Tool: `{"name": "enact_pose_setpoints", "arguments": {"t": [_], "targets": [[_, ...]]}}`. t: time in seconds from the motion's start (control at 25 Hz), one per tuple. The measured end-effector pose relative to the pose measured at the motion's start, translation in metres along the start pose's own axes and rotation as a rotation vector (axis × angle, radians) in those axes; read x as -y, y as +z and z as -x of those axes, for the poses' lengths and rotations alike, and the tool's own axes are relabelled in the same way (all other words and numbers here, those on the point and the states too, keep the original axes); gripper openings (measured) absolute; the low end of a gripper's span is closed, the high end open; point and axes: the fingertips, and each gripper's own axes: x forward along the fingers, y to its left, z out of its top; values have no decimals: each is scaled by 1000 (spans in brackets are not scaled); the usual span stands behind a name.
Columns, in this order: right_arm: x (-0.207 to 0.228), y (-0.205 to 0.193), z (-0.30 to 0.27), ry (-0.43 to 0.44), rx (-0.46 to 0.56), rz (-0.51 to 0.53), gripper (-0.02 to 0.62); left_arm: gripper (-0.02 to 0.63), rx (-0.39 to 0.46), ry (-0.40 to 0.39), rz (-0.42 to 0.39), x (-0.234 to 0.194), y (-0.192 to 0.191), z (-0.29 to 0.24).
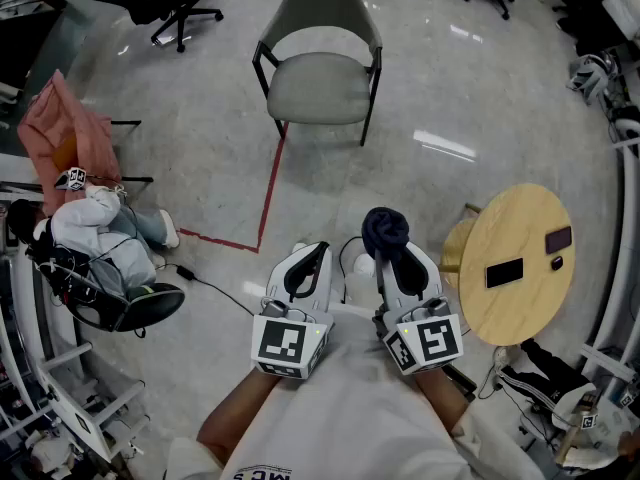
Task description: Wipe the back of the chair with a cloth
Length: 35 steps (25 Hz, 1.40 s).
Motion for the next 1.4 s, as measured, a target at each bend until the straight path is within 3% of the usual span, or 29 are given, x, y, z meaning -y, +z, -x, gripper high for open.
{"name": "enact_pose_setpoints", "arguments": {"t": [0.28,0.68,1.08,1.4], "targets": [[-67,-6,-38,-1,-17,-5,67,1,20,33,31,-83,13,29],[-124,-5,-89,-39,14,-35,69,2,17,25,60,-169,11,65],[-158,-32,-119,-96,-39,-47,71,2,21,38,85,-228,-4,87],[-136,-27,-137,-134,-27,-61,74,2,28,31,82,-243,2,64]]}}
